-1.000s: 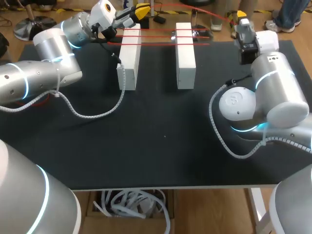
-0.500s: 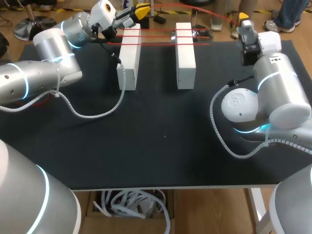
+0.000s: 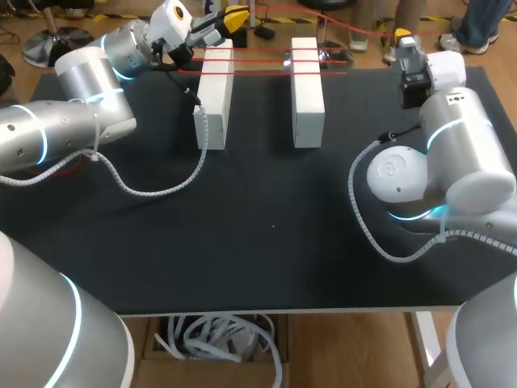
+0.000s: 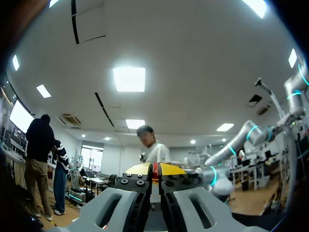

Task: Grab the tape and strap the tape.

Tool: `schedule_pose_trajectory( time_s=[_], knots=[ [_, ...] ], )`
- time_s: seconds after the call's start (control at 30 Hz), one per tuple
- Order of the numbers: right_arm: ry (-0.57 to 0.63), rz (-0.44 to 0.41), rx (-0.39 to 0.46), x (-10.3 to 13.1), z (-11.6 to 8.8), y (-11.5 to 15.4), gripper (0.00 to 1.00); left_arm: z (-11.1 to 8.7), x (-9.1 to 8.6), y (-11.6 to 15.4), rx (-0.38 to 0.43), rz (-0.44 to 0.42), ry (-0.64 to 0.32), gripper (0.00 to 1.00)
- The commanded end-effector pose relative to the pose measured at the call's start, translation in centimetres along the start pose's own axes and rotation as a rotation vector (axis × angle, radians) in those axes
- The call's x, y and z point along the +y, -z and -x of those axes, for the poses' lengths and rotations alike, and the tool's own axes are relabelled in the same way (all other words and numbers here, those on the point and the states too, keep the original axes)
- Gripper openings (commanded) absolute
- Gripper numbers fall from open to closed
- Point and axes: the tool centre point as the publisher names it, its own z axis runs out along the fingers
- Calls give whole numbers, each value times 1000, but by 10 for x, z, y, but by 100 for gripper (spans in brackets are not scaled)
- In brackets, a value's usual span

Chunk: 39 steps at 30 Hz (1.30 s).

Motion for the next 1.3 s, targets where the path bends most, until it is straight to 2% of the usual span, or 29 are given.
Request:
schedule_pose_trajectory(
  time_s=[0.03,0.17,0.3,0.77,0.93,1.03,1.3],
  knots=[
    [6,-3,-4,2,-2,-1,0,1,1,1,3,-2,1,0],
    [22,-13,0,3,-3,-2,0,1,1,1,3,-2,1,0],
    [87,-27,-22,3,-4,-1,0,1,1,1,3,-2,1,0],
    [87,-27,-22,3,-4,-1,0,2,0,2,-1,9,-4,0],
    [87,-27,-22,3,-4,-1,0,1,-5,3,-24,159,-12,0],
    [87,-27,-22,3,-4,-1,0,1,-7,2,-21,305,-7,0],
    [87,-27,-22,3,-4,-1,0,-5,-4,-1,-48,524,33,0]
  ],
)
